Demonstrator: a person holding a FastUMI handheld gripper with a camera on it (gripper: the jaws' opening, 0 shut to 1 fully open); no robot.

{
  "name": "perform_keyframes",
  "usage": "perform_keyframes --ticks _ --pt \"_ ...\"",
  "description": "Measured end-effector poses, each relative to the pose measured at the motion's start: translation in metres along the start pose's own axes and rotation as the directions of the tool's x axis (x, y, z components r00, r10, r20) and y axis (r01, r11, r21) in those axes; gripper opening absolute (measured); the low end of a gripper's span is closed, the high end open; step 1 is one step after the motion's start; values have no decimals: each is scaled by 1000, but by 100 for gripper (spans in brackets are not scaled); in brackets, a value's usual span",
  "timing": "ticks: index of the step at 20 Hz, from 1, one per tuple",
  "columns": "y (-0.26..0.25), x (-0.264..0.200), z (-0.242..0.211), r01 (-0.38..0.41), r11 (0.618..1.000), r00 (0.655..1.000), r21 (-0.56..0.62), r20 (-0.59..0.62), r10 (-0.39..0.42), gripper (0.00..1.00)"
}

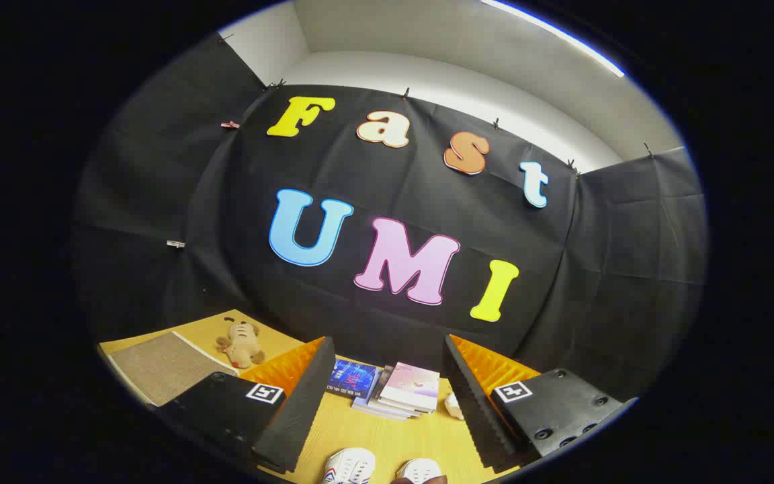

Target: Open the storage box then place both shoes into the box .Put the left shoe in first, then the right shoe, with the right side of both shoes facing outward in a uniform manner.

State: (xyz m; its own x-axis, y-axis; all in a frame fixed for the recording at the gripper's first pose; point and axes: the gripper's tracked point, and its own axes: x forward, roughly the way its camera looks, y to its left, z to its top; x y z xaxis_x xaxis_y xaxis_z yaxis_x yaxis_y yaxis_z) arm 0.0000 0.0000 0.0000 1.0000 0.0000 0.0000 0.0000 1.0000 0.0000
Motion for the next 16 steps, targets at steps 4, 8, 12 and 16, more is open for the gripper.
perform_keyframes --ticks 4,8,12,16 --pt "2 1 -4 2 1000 1000 4 -8 -2 97" --pt "5 2 -8 -7 1000 1000 3 -17 7 97" --pt "5 6 -10 -14 1000 1000 8 -18 14 98" --pt "7 7 -14 -23 1000 999 15 -25 23 98"
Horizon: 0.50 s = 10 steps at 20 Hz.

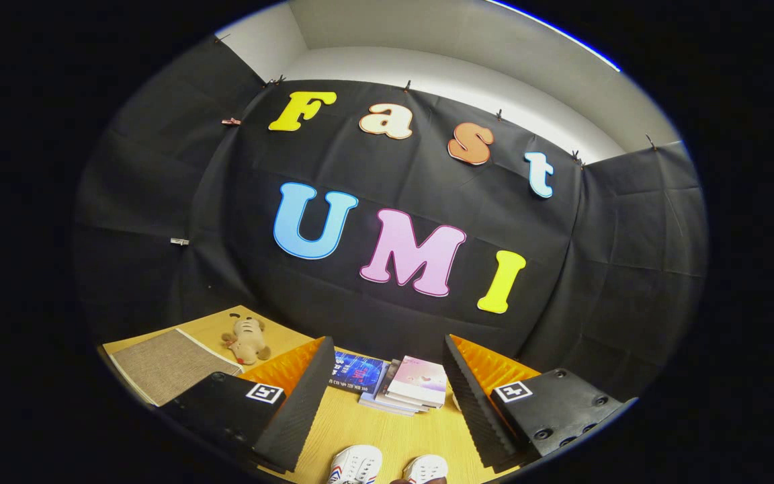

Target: Open the storage box then place both shoes into the box .Put the left shoe in first, then the right shoe, with the right side of both shoes facing outward in a uniform manner.

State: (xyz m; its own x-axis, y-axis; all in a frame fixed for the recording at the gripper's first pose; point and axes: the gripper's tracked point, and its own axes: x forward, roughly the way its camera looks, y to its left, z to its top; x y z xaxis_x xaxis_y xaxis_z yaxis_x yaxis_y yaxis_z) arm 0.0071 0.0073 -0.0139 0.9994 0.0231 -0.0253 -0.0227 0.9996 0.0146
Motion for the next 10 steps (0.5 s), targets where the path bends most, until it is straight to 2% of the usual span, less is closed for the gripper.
perform_keyframes --ticks 5,10 --pt "8 3 -2 -27 1000 1000 7 -2 27 98" --pt "38 8 -10 -157 983 987 92 -21 159 97"
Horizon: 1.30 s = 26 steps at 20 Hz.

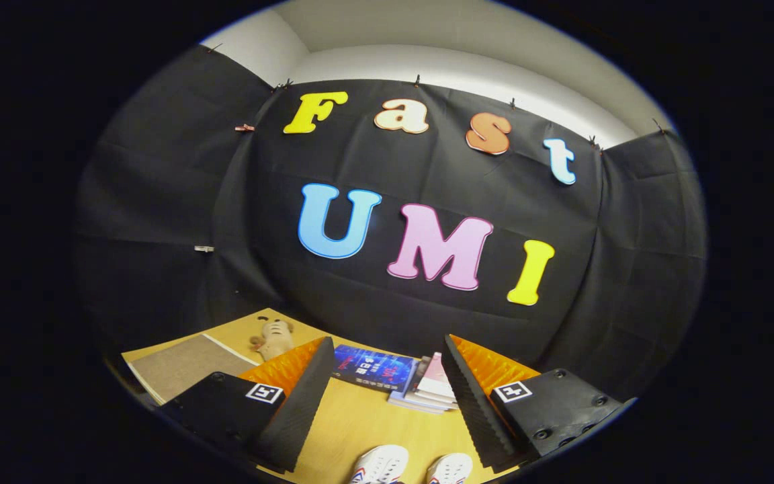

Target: Open the storage box then place both shoes into the box .Put the left shoe in first, then the right shoe, with the right side of both shoes facing outward in a uniform manner.

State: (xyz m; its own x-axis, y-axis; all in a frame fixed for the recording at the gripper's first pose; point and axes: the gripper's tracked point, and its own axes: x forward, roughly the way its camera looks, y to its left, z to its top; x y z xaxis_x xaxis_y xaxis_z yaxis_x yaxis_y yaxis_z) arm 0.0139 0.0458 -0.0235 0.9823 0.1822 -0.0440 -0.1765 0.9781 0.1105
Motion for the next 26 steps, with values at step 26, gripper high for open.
perform_keyframes --ticks 26 --pt "190 -20 -185 -236 -26 225 971 81 971 98"
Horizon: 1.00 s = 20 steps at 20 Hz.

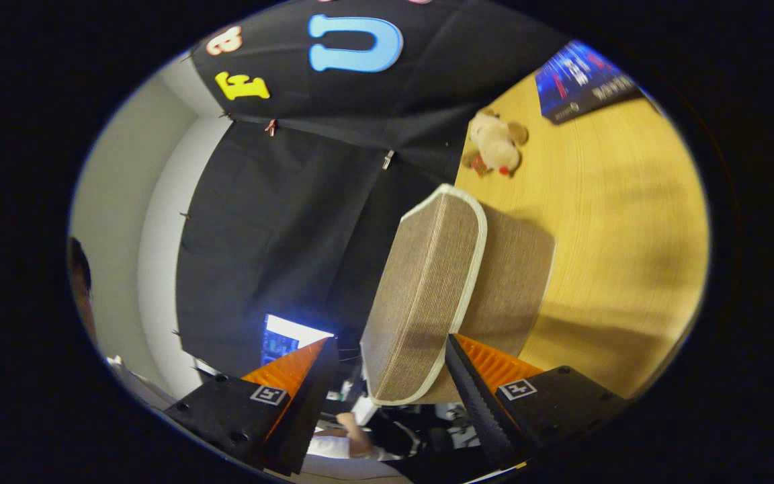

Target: Open the storage box then place both shoes into the box .Put the left shoe in first, then the right shoe, with the right side of both shoes facing outward in a uniform manner.

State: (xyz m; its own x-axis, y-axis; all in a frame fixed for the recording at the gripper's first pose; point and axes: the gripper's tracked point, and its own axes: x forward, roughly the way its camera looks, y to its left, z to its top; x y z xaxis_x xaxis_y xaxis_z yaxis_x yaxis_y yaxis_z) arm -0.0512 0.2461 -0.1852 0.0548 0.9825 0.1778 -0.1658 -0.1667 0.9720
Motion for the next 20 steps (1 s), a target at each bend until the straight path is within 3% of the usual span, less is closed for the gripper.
perform_keyframes --ticks 3,5,10,13,20 --pt "2 7 -8 -115 981 993 155 -20 120 98" --pt "-4 11 -14 -140 970 989 201 -24 147 98" --pt "-12 21 -16 -195 952 979 237 -6 202 97" --pt "-25 22 -17 -177 955 983 238 2 182 98" --pt "-8 27 -31 -212 949 975 232 -9 220 98"
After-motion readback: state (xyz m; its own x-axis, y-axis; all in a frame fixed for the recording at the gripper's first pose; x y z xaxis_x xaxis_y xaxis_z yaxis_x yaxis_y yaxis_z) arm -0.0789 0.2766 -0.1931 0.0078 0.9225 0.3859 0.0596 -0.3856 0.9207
